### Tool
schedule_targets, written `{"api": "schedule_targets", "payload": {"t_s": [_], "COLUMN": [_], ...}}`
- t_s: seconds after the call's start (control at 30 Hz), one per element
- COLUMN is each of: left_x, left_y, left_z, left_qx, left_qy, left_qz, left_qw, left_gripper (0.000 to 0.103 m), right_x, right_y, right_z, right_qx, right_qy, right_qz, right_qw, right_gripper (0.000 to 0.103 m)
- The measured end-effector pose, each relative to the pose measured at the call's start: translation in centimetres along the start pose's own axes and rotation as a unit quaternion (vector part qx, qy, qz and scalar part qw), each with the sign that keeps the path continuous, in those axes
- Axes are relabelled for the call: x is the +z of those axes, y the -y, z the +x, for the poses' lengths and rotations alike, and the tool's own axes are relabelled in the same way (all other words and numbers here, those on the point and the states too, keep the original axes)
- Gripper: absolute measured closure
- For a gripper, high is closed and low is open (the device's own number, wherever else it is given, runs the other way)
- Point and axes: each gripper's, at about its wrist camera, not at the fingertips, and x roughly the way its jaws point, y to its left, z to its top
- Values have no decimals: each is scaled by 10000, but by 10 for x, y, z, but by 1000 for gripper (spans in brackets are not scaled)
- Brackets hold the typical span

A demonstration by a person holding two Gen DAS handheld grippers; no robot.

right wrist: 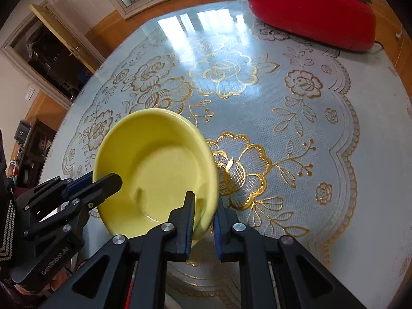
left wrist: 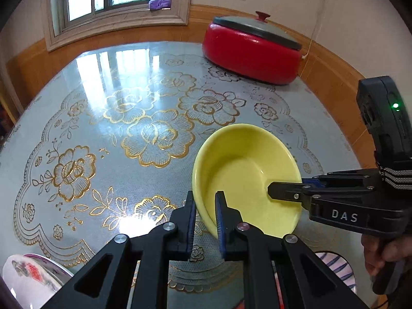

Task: Organize plates and bowls
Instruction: 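Close both tools on the yellow bowl rim, then lift the yellow bowl and carry it over the nested bowls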

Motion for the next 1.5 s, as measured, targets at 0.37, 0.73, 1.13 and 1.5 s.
{"api": "schedule_targets", "payload": {"t_s": [0.37,0.73,1.13,1.5], "left_x": [-6,-20,-38,-58], "left_y": [11,15,15,12], "left_z": [-35,-67,-95,-122], "left_qx": [6,-110,-375,-750], "left_qy": [370,610,691,628], "left_qz": [189,306,365,535], "left_qw": [9991,9976,9962,9938], "left_gripper": [89,89,89,89], "right_x": [-11,-29,-49,-77], "right_y": [-10,-20,-31,-48], "right_z": [-25,-48,-66,-85], "right_qx": [-46,-73,-103,-143], "right_qy": [253,441,571,616], "right_qz": [-87,-108,-65,-122], "right_qw": [9996,9989,9983,9979], "right_gripper": [91,91,91,91]}}
